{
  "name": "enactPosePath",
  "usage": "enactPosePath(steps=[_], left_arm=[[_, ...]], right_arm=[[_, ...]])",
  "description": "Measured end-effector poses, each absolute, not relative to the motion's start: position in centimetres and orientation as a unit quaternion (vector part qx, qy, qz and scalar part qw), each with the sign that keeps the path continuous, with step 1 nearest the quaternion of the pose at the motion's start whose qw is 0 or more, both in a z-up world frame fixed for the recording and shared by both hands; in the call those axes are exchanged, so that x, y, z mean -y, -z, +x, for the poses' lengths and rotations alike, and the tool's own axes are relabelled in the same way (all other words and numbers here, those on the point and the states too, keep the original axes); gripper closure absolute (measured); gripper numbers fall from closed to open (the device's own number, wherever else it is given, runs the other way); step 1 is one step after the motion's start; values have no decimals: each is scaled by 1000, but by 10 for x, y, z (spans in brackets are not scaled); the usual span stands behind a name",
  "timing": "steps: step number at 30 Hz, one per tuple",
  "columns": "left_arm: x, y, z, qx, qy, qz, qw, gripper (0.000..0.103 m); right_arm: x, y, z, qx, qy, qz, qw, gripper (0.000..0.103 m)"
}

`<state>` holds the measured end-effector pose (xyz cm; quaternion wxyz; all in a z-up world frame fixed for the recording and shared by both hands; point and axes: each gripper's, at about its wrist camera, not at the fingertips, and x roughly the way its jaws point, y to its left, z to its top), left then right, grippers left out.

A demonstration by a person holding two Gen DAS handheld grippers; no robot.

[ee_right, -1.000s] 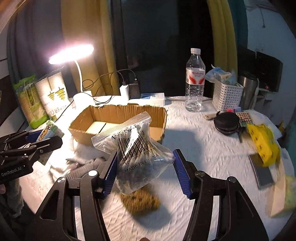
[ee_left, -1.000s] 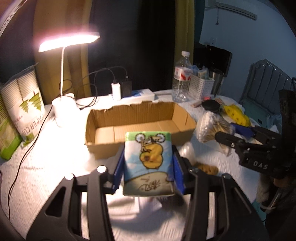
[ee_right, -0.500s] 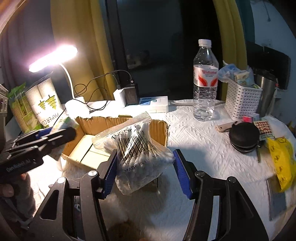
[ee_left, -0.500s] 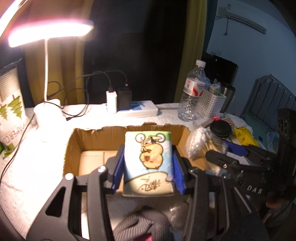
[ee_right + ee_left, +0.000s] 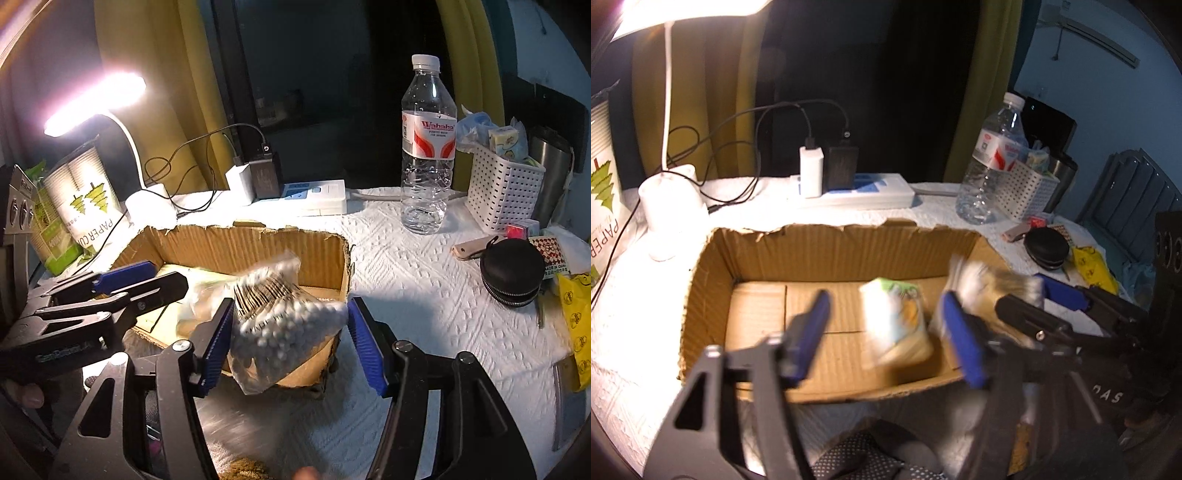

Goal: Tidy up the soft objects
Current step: 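Drop the tissue pack in the box with left tool while right drops swab bag, then grasp the brown sponge with the right tool and lift it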

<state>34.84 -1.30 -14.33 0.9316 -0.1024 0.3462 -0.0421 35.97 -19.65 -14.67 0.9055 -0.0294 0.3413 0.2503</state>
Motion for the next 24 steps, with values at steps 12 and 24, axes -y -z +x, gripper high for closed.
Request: enactPosePath(steps=[12, 24], left_arm=[[-3, 123, 307, -326, 29, -106, 939, 28], [0, 114, 255, -316, 42, -101, 943, 28]], right_arm=[[201, 128, 329, -328, -231, -36, 915, 35], [208, 119, 278, -321, -220, -41, 920, 35]])
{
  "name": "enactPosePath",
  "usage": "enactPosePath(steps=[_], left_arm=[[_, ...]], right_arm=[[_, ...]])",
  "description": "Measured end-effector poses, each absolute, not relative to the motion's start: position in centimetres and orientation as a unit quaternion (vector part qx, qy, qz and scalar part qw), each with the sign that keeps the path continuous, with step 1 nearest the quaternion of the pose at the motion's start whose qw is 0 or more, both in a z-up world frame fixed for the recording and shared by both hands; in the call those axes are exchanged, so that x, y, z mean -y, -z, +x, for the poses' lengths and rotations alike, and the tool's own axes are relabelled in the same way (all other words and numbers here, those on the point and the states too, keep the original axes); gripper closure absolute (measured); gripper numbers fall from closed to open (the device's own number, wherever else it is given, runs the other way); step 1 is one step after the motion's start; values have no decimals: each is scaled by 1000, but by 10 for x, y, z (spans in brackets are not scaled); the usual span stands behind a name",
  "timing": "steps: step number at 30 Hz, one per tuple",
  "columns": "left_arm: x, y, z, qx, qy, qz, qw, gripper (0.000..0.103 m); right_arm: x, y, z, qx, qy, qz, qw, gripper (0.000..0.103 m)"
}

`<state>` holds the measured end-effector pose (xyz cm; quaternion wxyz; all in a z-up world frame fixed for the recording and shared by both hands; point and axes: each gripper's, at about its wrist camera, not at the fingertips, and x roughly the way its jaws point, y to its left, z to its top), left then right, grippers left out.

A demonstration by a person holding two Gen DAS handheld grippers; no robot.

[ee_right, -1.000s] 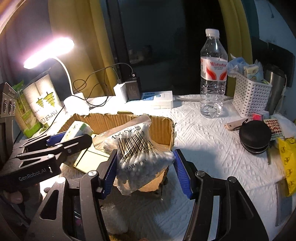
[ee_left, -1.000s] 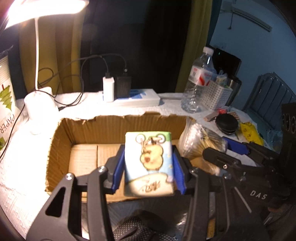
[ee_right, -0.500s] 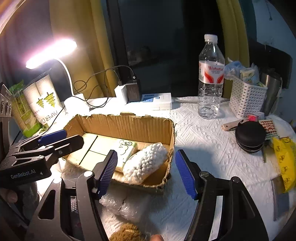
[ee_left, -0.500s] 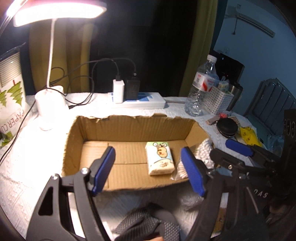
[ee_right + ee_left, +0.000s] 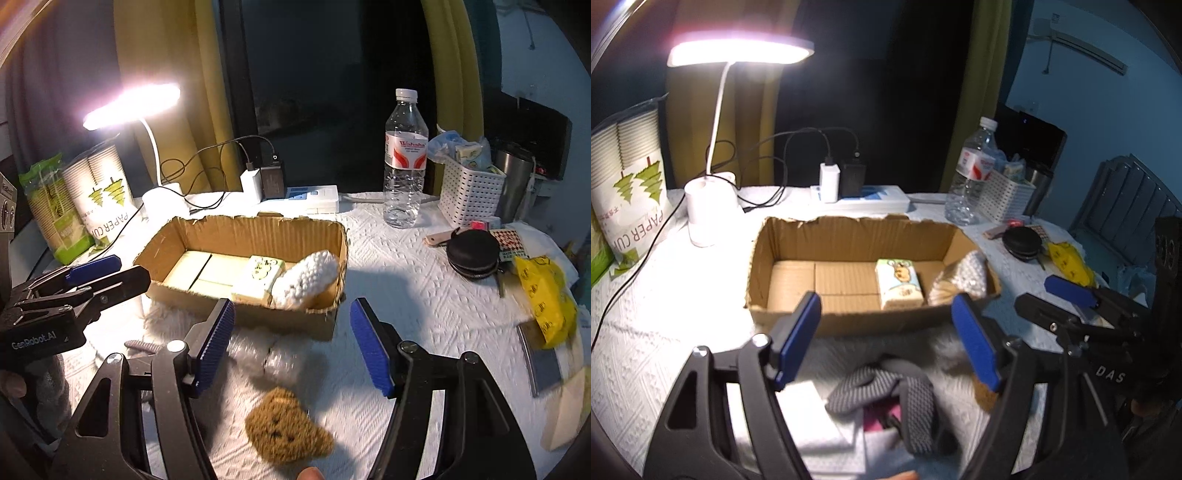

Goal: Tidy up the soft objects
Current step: 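Grasp the brown sponge with the right tool and lift it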

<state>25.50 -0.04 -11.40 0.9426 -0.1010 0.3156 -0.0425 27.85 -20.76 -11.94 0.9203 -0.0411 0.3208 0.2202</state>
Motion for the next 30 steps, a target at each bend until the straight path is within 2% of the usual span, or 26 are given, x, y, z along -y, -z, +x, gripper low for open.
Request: enactPosePath(steps=[12, 14, 22, 23, 25, 30], left_arm=[[14, 133, 222, -333, 38, -103, 936, 26], [17, 137, 218, -337, 38, -104, 935, 21], [28, 140, 211, -346, 32, -92, 933, 19], [30, 140, 211, -348, 31, -89, 933, 19], [35, 140, 214, -350, 32, -85, 932, 19], [53, 141, 223, -359, 37, -69, 930, 19]], right_arm=[[225, 161, 252, -363, -209, -47, 907, 34], [223, 172, 250, -373, -214, -50, 902, 25], [214, 203, 252, -407, -232, -60, 881, 24], [213, 206, 252, -411, -232, -62, 879, 27], [213, 208, 252, -416, -239, -63, 875, 43], [225, 203, 251, -402, -241, -62, 882, 47]])
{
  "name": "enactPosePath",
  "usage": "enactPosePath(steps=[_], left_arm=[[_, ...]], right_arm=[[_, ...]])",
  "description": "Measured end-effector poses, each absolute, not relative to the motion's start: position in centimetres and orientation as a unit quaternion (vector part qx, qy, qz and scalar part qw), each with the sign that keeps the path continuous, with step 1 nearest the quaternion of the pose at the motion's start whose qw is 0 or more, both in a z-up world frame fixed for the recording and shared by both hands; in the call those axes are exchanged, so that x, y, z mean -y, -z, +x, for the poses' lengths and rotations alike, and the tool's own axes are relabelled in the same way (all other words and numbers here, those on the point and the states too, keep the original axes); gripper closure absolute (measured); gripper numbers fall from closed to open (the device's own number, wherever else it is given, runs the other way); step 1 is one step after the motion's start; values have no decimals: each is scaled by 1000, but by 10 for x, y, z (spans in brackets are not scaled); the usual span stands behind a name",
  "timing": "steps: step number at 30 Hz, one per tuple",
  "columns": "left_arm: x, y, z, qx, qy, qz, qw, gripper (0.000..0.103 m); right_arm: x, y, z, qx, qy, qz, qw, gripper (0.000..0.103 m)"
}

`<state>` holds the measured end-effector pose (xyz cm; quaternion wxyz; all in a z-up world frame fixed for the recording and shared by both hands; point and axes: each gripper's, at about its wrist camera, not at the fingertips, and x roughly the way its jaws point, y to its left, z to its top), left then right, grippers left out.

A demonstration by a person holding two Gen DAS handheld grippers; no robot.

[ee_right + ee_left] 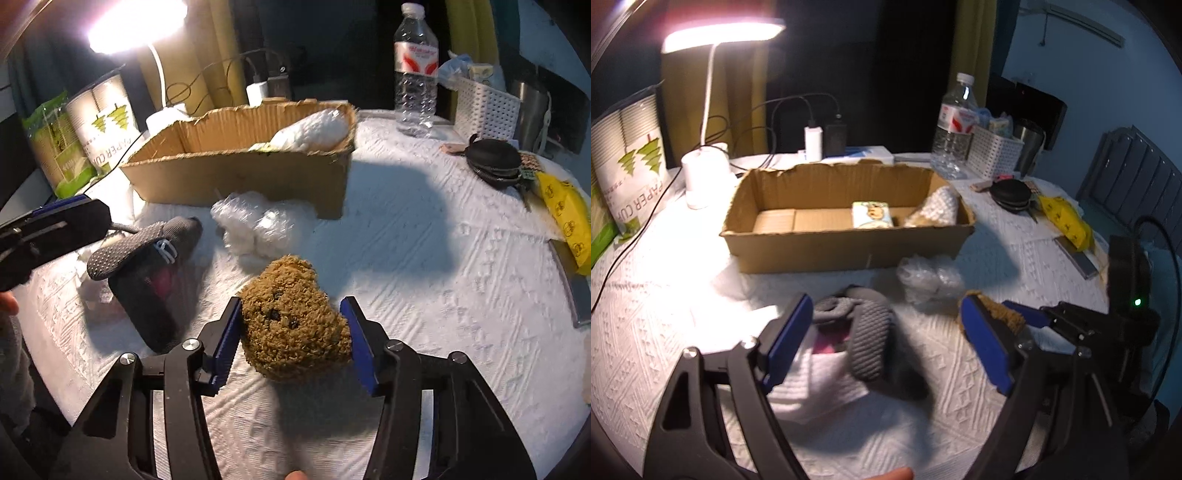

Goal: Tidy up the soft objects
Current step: 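Grasp the brown sponge with the right tool and lift it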

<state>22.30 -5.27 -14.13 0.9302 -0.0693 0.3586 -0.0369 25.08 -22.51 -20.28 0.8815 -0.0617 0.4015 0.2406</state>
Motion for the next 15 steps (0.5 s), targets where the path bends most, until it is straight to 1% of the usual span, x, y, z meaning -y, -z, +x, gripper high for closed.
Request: enactPosePath(steps=[10, 15], left_arm=[[96, 153, 261, -384, 56, -48, 920, 19], [111, 172, 292, -415, 44, -42, 908, 19]], right_arm=[[275, 189, 268, -383, -223, -33, 896, 47], [298, 183, 280, -371, -216, -16, 903, 47]])
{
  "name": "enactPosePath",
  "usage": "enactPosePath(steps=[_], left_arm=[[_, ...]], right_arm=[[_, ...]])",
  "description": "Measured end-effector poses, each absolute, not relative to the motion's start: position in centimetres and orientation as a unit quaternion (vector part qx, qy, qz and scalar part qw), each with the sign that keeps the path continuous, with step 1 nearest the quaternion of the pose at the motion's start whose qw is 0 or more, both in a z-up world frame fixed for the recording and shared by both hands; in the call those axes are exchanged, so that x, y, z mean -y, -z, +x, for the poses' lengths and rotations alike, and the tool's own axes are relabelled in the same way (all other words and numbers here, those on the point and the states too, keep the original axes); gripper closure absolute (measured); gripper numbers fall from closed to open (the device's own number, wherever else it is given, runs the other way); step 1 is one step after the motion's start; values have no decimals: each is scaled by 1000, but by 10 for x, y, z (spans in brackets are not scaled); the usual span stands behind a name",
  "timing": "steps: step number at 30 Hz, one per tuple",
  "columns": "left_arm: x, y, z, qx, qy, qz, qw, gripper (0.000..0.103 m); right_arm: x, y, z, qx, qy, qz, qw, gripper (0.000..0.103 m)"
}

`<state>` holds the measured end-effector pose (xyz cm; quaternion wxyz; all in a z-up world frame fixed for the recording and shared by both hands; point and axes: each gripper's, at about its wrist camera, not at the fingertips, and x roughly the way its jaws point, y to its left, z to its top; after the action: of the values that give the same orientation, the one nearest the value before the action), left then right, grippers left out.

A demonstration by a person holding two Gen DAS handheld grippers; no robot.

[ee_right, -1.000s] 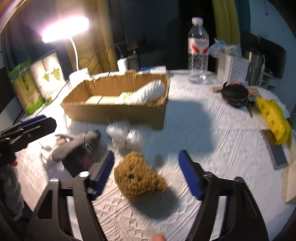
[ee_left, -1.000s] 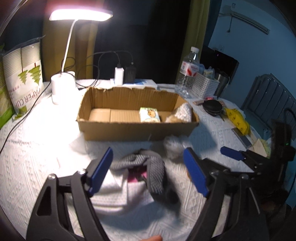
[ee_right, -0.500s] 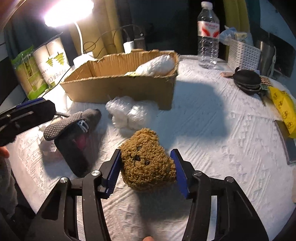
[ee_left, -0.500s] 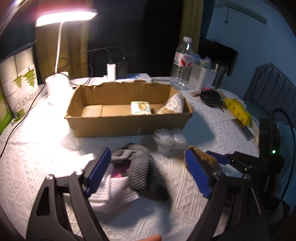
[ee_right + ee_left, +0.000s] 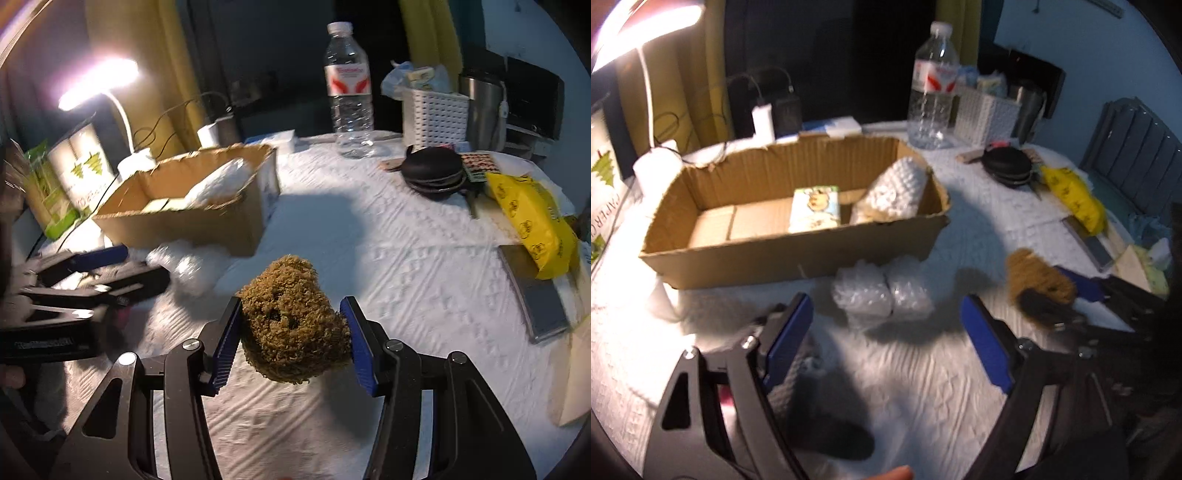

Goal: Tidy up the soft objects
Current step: 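Grasp the brown sponge with the right tool and lift it, then drop bubble wrap in the box with left tool while right drops the sponge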

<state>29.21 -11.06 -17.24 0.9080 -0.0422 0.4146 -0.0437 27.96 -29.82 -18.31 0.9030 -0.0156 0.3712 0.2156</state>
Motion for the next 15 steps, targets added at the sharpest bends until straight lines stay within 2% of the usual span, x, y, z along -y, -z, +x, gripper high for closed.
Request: enactPosePath(steps=[9, 10, 11, 15], left_arm=[[128, 200, 330, -453, 34, -21, 891, 20], [129, 200, 331, -453, 35, -19, 890, 25], [130, 201, 332, -454, 36, -17, 890, 34], [133, 203, 333, -454, 46, -14, 890, 41]], right_arm=[[320, 187, 296, -373, -209, 1, 904, 47], [321, 188, 296, -374, -209, 1, 903, 47], [321, 189, 296, -375, -209, 0, 903, 47], [320, 189, 295, -374, -208, 0, 904, 47]])
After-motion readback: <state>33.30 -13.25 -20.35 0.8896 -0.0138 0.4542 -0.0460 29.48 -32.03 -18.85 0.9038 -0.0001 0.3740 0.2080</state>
